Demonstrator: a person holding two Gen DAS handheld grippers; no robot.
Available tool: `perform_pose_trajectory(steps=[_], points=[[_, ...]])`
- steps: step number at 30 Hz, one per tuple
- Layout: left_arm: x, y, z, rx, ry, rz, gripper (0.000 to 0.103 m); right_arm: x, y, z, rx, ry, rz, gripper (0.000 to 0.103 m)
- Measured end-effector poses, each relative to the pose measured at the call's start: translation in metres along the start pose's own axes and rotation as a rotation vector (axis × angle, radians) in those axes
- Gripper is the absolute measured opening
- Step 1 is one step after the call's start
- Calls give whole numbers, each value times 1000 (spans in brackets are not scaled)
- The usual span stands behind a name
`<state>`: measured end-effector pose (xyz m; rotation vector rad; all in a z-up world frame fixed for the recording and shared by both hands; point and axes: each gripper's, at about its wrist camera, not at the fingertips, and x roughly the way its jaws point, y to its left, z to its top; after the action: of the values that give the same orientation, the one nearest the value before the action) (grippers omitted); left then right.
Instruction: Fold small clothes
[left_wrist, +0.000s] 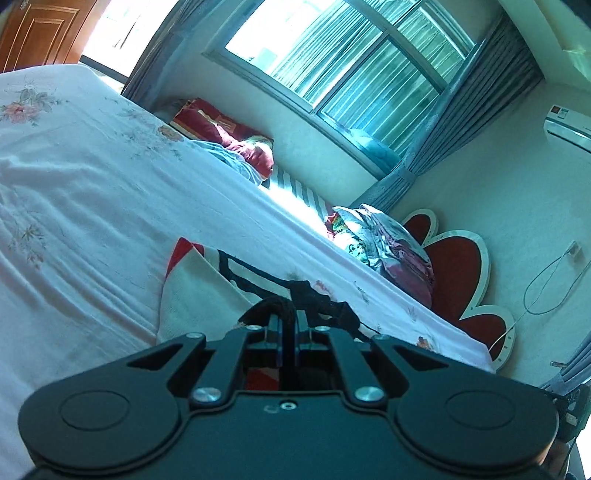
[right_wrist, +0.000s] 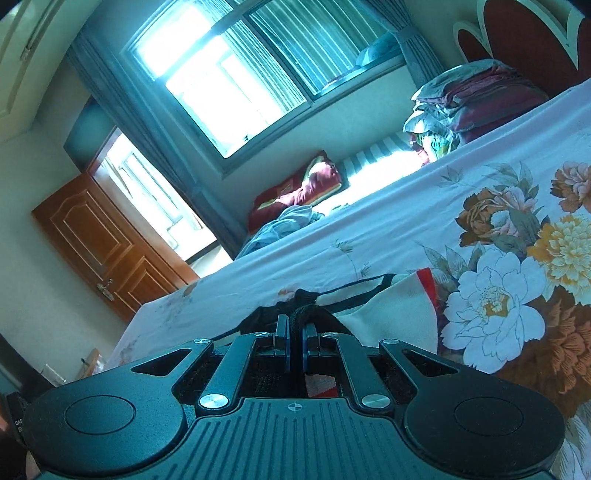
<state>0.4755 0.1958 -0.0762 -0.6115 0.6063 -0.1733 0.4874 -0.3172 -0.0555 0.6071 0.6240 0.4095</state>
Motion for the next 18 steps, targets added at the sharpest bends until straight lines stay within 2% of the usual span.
perform_pose_trajectory(steps=[10, 18], points=[[105, 26, 23, 19, 164, 117, 4, 107, -56, 13, 113, 139, -96, 5], [132, 37, 24, 17, 188, 83, 5, 145, -81, 15, 170, 185, -113, 5]])
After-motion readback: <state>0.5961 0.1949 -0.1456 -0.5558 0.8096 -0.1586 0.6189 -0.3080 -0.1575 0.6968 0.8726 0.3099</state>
